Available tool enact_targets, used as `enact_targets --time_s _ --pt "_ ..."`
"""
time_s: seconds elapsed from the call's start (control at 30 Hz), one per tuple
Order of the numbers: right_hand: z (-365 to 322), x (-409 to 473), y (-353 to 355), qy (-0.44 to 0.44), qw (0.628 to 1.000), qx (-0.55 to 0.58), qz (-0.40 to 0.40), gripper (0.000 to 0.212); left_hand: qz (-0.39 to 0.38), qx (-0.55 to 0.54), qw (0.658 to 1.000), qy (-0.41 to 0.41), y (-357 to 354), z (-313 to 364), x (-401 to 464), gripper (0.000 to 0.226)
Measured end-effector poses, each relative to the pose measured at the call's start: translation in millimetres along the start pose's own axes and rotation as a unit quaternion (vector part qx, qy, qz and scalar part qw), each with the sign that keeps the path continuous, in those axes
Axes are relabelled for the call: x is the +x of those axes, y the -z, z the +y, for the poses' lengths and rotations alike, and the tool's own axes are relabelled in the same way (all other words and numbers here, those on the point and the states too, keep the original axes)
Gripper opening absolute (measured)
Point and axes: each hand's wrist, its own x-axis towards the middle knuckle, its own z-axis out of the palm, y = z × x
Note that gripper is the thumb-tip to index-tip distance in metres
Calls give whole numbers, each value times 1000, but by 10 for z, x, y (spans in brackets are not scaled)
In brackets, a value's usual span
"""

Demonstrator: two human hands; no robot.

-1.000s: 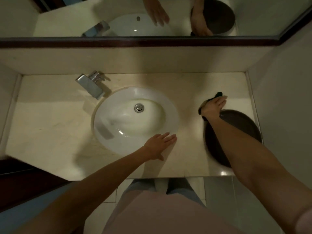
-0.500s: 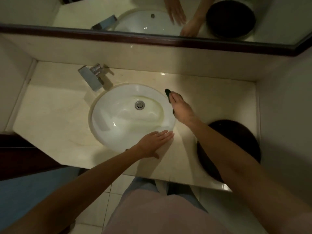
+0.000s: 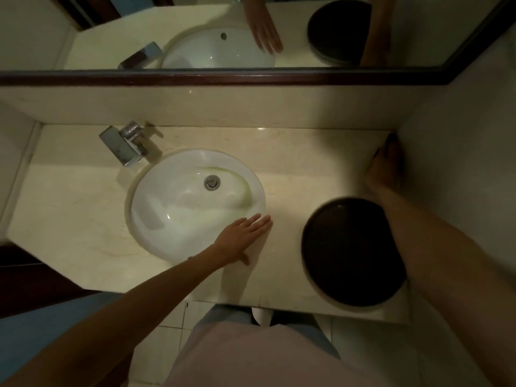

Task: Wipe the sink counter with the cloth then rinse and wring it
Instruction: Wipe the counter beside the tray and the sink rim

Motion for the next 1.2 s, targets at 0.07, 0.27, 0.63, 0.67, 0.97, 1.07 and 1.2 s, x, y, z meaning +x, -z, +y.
enact_targets --time_s 0.07,0.27,0.63,0.67,0.97,1.07,1.2 --pt "-142 4 -104 -9 1000 6 7 58 -2 -12 1000 0 -8 -24 14 139" --pt "-1045 -173 -607 121 992 -14 -14 71 -11 -24 1000 -5 -50 -79 54 140" --pt "-2103 -542 -1211 347 925 -3 -154 72 -7 -7 1000 1 -75 -92 50 141" --pt "-2065 -555 -1152 380 907 -2 -182 80 -10 -6 1000 1 -73 -90 46 141" --pt "-739 -210 -397 207 976 -33 -56 75 17 -35 996 78 -29 -53 -79 146" --pt "-537 -209 -324 138 989 -43 -34 67 22 -115 976 184 -141 -43 -297 140" --pt "-789 -289 -579 167 985 -28 -26 61 -2 -168 956 239 -369 -131 -615 124"
